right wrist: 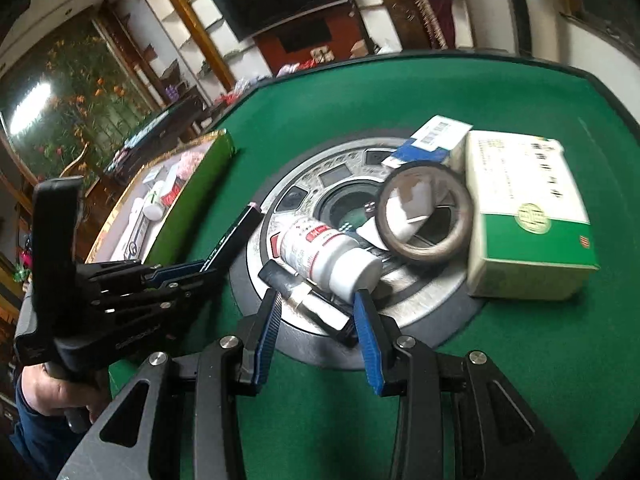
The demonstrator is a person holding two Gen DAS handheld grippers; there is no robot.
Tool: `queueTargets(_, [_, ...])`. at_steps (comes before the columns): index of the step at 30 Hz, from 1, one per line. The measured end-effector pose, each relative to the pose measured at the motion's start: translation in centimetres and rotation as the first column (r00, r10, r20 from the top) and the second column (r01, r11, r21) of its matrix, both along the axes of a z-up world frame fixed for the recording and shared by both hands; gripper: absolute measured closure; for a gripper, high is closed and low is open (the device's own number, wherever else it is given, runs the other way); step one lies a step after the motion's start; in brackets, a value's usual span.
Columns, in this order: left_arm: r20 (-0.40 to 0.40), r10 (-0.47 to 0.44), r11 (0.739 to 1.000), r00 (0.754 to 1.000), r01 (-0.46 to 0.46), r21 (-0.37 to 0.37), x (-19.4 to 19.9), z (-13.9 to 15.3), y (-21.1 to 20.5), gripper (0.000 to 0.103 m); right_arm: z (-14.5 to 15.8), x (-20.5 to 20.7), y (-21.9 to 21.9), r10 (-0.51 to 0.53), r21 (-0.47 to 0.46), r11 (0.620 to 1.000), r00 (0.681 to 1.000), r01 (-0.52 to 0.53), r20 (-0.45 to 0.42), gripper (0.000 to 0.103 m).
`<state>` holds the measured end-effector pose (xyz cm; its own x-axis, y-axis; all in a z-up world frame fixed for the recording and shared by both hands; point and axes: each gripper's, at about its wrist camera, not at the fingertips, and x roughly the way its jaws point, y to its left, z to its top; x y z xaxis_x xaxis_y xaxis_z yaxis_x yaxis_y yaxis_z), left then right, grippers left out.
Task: Organize objects
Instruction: 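Grasp the black marker with left tool while right tool grasps the black lipstick, then lift the marker and lipstick and carry both over the white tray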
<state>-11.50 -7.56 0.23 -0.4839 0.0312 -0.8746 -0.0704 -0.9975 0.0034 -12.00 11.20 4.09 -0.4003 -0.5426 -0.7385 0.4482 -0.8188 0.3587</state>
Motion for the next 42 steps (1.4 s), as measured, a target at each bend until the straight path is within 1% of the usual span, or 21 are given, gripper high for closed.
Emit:
queueTargets(3, [-0.004, -0.005, 1.0, 1.0, 0.005, 0.01, 0.0, -0.1, -0.2, 0.088, -1.0, -0.1, -1.1, 0.027, 0.029, 0.999, 0.999, -0.028, 0.025, 0.064])
queueTargets(4, [-0.003, -0.005, 1.0, 1.0, 0.005, 0.024, 0.0, -0.1, -0.4, 0.088, -0.9, 0.5, -1.5, 0.046, 0.045, 0.998, 0.999, -0.046, 0.005, 0.064])
queueTargets(6, [-0.004, -0.012, 1.0, 1.0, 0.012, 0.029, -0.1, -0.1, -0.5, 0.088, -0.7, 1.6, -2.6, 0.117, 0.069, 0.991, 0.993, -0.118, 0.013, 0.067])
queueTargets(7, [-0.005, -0.013, 1.0, 1.0, 0.013, 0.026, -0.1, 0.0, -0.5, 0.088, -0.4, 2.3, -3.3, 0.124, 0.108, 0.987, 0.992, -0.121, -0.018, 0.067])
queueTargets(8, [-0.006, -0.014, 1.0, 1.0, 0.015, 0.02, -0.1, 0.0, -0.5, 0.088, -0.3, 2.8, -4.0, 0.12, 0.162, 0.981, 0.991, -0.109, -0.057, 0.067])
queueTargets(9, [-0.006, -0.016, 1.0, 1.0, 0.016, 0.017, -0.1, 0.0, -0.4, 0.088, -0.3, 2.9, -4.4, 0.12, 0.191, 0.976, 0.99, -0.105, -0.072, 0.068])
queueTargets(10, [-0.007, -0.018, 1.0, 1.0, 0.018, 0.016, -0.1, 0.1, -0.5, 0.088, -0.3, 2.9, -5.0, 0.123, 0.22, 0.97, 0.989, -0.101, -0.087, 0.072])
queueTargets(13, [-0.012, -0.015, 0.999, 1.0, 0.016, 0.028, 0.0, 0.4, -0.3, 0.088, -0.6, 2.2, -5.9, 0.109, 0.246, 0.966, 0.989, -0.081, -0.102, 0.073])
queueTargets(15, [-0.024, -0.022, 0.999, 0.999, 0.022, 0.024, 0.1, 0.4, -0.1, 0.088, -0.9, 1.8, -6.4, 0.099, 0.281, 0.958, 0.989, -0.064, -0.113, 0.085])
queueTargets(16, [-0.032, -0.021, 0.999, 0.999, 0.022, 0.023, 0.2, 0.4, 0.0, 0.088, -0.9, 1.8, -6.5, 0.093, 0.306, 0.951, 0.988, -0.052, -0.121, 0.087])
queueTargets(18, [-0.05, -0.023, 0.999, 0.998, 0.024, 0.021, 0.3, 0.4, 0.2, 0.088, -0.9, 1.9, -6.5, 0.088, 0.331, 0.943, 0.988, -0.042, -0.124, 0.087])
queueTargets(21, [-0.074, -0.034, 0.999, 0.997, 0.035, 0.016, 0.6, 0.4, 0.5, 0.088, -1.1, 2.7, -6.5, 0.086, 0.382, 0.924, 0.983, -0.019, -0.161, 0.087])
queueTargets(23, [-0.072, -0.033, 0.999, 0.997, 0.034, 0.018, 0.6, 0.5, 0.4, 0.088, -1.1, 2.7, -5.8, 0.057, 0.352, 0.936, 0.986, 0.002, -0.156, 0.087])
queueTargets(25, [-0.072, -0.059, 0.998, 0.996, 0.062, 0.032, 0.5, 0.6, 0.8, 0.088, -1.1, 2.8, -5.3, 0.049, 0.332, 0.943, 0.987, 0.004, -0.151, 0.087])
queueTargets(29, [-0.089, -0.079, 0.997, 0.993, 0.078, -0.011, 0.8, 0.7, 1.5, 0.088, -0.6, 3.2, -4.3, 0.021, 0.27, 0.963, 0.99, 0.018, -0.141, 0.087])
queueTargets(34, [-0.096, -0.078, 0.997, 0.992, 0.077, -0.014, 1.0, 0.9, 1.3, 0.088, 0.0, 3.4, -4.4, 0.01, 0.238, 0.971, 0.99, 0.025, -0.144, 0.087])
queueTargets(42, [-0.126, -0.078, 0.997, 0.989, 0.077, -0.015, 1.1, 1.7, 1.3, 0.088, 0.3, 3.6, -4.3, 0.003, 0.217, 0.976, 0.99, 0.029, -0.143, 0.087])
